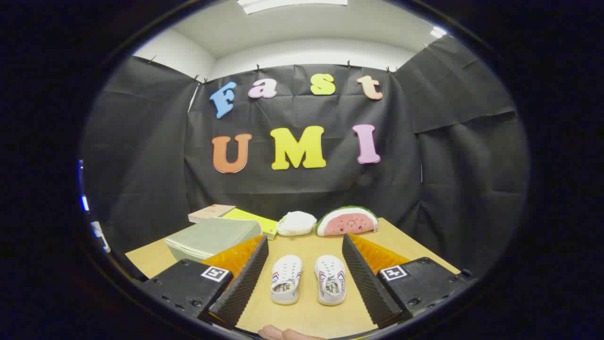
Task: Open the storage box then place both shoes into the box .Put the left shoe in first, then the right shoe, with the right side of both shoes facing outward in a uniform manner.
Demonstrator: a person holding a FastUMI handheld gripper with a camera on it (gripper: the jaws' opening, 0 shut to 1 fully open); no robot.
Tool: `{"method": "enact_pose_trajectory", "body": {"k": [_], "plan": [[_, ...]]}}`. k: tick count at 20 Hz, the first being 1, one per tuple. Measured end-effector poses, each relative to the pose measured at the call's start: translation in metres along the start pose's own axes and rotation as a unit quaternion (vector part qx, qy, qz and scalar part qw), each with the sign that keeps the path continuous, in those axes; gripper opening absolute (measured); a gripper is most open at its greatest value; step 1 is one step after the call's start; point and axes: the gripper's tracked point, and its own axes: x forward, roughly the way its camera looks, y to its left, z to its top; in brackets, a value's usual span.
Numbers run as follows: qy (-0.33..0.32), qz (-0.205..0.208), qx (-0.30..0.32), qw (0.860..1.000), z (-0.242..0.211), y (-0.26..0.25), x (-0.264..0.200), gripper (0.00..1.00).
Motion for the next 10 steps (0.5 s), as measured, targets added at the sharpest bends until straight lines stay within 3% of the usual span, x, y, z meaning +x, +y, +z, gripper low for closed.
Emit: {"method": "enact_pose_trajectory", "body": {"k": [10], "plan": [[0.01,-0.008,0.0,1.0,-0.02,-0.015,0.013,1.0]]}}
